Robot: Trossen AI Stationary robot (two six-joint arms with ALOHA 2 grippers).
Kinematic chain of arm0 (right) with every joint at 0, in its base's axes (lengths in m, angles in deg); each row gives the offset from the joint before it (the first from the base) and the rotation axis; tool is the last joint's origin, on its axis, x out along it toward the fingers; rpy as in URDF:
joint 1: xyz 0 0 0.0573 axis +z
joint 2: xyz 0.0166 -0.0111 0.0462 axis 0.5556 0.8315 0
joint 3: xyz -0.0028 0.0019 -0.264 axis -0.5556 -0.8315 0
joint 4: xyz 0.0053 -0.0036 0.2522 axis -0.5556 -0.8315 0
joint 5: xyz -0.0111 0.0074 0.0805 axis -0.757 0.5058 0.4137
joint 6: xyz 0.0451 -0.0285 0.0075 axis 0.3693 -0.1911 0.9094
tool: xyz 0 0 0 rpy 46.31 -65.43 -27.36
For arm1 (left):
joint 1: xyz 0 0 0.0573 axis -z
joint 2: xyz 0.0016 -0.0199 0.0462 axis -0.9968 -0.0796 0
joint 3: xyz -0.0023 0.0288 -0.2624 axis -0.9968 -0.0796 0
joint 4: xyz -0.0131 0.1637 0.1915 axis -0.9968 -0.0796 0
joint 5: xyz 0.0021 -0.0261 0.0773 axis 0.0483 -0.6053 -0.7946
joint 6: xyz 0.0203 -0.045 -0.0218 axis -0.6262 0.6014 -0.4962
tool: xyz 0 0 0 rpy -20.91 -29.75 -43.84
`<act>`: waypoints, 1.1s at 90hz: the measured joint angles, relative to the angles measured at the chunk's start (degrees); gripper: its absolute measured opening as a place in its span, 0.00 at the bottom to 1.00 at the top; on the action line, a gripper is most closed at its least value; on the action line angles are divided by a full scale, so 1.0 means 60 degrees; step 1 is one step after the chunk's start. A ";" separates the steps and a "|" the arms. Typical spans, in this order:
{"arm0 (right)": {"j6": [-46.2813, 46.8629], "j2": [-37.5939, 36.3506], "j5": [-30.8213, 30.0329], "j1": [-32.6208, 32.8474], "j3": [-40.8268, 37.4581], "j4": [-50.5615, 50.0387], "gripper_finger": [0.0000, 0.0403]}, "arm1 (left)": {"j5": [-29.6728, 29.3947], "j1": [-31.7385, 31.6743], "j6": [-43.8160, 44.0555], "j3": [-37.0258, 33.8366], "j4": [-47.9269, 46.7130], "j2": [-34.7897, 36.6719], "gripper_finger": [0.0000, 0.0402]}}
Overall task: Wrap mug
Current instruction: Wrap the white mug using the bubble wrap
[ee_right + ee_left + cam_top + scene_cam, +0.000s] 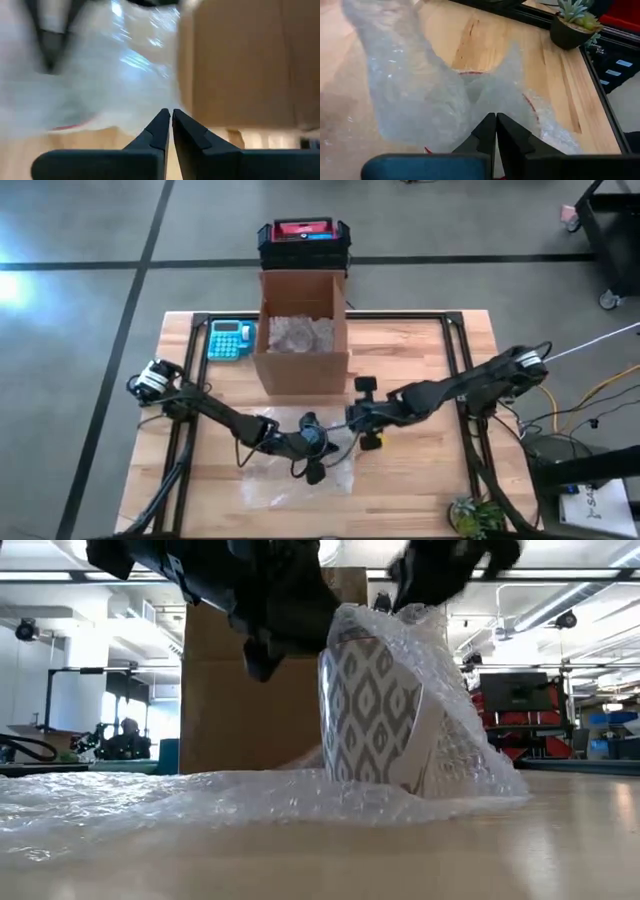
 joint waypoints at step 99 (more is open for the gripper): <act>0.0493 0.0897 0.2159 0.0696 -0.1499 0.4181 0.02 | -0.0179 0.0032 0.0440 0.0485 -0.0521 0.0575 0.00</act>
